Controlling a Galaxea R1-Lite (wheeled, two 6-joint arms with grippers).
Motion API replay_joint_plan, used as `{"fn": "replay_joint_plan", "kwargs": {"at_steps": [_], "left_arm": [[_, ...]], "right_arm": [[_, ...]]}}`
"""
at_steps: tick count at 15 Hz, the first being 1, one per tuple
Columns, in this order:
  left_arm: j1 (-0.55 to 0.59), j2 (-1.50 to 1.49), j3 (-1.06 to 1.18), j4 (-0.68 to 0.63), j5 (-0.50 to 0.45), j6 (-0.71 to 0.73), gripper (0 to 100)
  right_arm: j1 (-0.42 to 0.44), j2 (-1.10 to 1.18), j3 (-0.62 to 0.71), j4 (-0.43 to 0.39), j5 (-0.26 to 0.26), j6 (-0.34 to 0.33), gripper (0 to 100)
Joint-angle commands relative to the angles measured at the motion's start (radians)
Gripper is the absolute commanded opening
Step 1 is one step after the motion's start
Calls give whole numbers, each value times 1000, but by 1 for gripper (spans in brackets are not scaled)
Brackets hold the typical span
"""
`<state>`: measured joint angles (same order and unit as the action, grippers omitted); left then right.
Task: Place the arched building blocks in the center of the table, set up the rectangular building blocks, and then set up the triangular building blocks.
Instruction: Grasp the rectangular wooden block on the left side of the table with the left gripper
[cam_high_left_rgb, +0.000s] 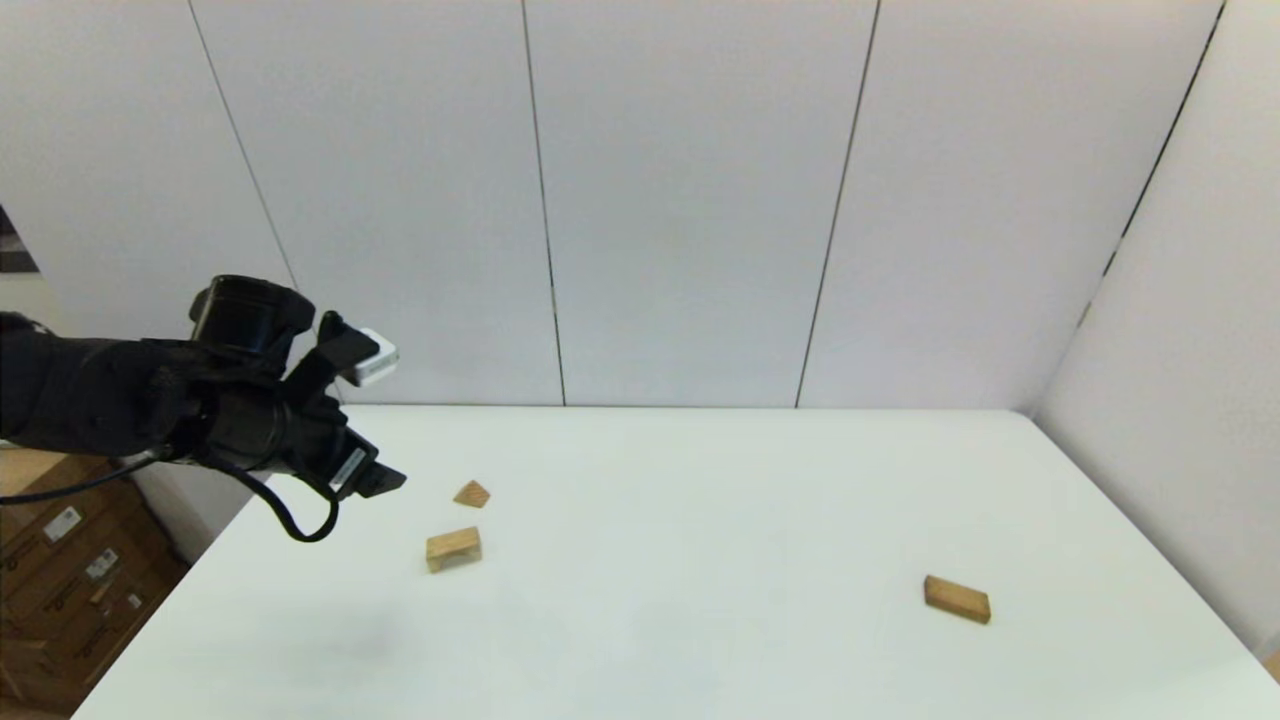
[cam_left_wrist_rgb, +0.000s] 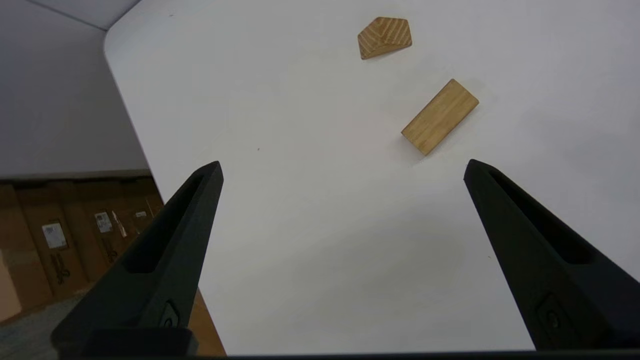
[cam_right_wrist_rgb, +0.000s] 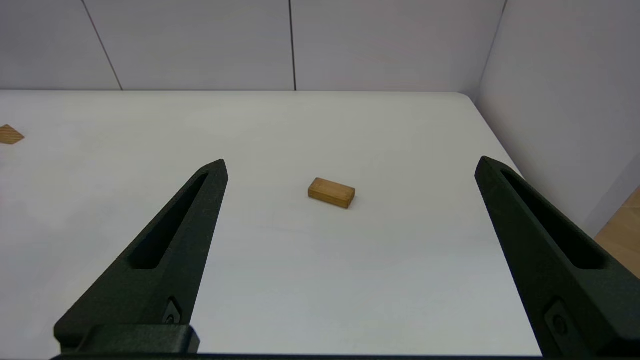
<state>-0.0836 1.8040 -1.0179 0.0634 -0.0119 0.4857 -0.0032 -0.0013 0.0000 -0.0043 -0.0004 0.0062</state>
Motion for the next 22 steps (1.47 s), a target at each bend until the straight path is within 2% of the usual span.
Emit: {"fn": "replay_joint_plan", "kwargs": {"at_steps": [1, 13, 22], "left_arm": [[8, 136, -50, 3, -115, 128, 100], [-36, 290, -67, 84, -122, 217, 100], [-79, 394, -85, 78, -126, 212, 100]], "right_arm": [[0, 1, 2, 0, -1, 0, 100], [0, 1, 2, 0, -1, 0, 100], [0, 1, 2, 0, 0, 0, 100]]}}
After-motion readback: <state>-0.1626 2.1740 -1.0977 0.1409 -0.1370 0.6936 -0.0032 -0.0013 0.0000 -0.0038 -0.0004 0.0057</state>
